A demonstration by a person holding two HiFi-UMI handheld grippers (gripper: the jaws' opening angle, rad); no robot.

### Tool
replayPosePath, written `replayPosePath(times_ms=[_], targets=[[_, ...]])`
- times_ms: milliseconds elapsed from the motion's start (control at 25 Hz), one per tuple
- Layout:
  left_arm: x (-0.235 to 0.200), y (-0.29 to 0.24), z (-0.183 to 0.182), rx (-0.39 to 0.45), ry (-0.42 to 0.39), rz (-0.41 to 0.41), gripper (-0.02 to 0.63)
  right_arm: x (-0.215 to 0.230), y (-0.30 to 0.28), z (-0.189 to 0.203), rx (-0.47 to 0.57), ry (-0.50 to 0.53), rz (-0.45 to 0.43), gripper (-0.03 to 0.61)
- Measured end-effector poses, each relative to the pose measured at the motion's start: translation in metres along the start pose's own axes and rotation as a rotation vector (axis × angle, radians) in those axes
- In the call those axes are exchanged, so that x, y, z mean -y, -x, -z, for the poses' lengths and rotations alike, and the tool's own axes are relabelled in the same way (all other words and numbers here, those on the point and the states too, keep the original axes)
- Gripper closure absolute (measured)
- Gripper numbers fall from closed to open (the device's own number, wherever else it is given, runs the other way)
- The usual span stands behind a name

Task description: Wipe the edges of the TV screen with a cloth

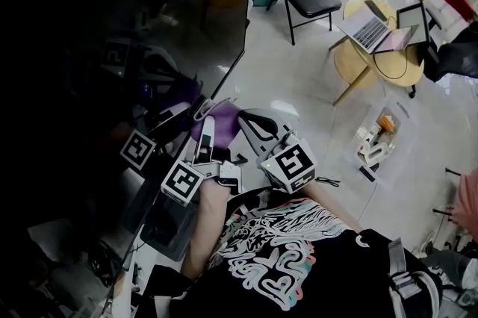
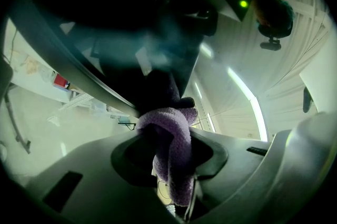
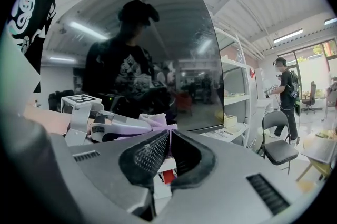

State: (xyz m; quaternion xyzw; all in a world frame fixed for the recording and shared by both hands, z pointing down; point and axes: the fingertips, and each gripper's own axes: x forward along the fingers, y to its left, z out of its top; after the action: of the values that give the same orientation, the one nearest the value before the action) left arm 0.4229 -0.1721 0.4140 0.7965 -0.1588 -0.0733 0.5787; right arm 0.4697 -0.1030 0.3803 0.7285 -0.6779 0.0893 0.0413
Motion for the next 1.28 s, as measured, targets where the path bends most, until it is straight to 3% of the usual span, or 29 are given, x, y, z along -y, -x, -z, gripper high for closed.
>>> replayPosePath(times_ms=[200, 440, 600, 760, 840, 1120, 1280], targets=[[0.005, -0.015, 0.005, 0.016, 0.1, 0.041, 0.482, 0.02, 0.0, 0.002, 0.006, -0.01, 0.032, 0.545], [0.01, -0.07, 0.017, 0.0, 0.034, 0.001, 0.482, 0.082, -0.003, -0.006, 0.011, -0.041, 0.048, 0.545], [0.016, -0.118, 0.034, -0.009, 0.044, -0.017, 0.482, 0.134, -0.007, -0.008, 0.009, -0.058, 0.048, 0.545], [0.037, -0.145, 0.05, 0.001, 0.106, 0.008, 0.482, 0.165, 0.001, -0.017, 0.011, -0.068, 0.045, 0.545], [0.037, -0.155, 0.055, -0.002, 0.101, -0.014, 0.482, 0.179, 0.002, -0.02, 0.012, -0.076, 0.04, 0.545], [0.022, -0.163, 0.049, 0.006, 0.08, -0.038, 0.482, 0.188, -0.011, -0.018, 0.019, -0.07, 0.024, 0.545], [0.028, -0.166, 0.05, 0.024, 0.125, -0.011, 0.482, 0.192, -0.009, -0.022, 0.027, -0.064, 0.013, 0.545]])
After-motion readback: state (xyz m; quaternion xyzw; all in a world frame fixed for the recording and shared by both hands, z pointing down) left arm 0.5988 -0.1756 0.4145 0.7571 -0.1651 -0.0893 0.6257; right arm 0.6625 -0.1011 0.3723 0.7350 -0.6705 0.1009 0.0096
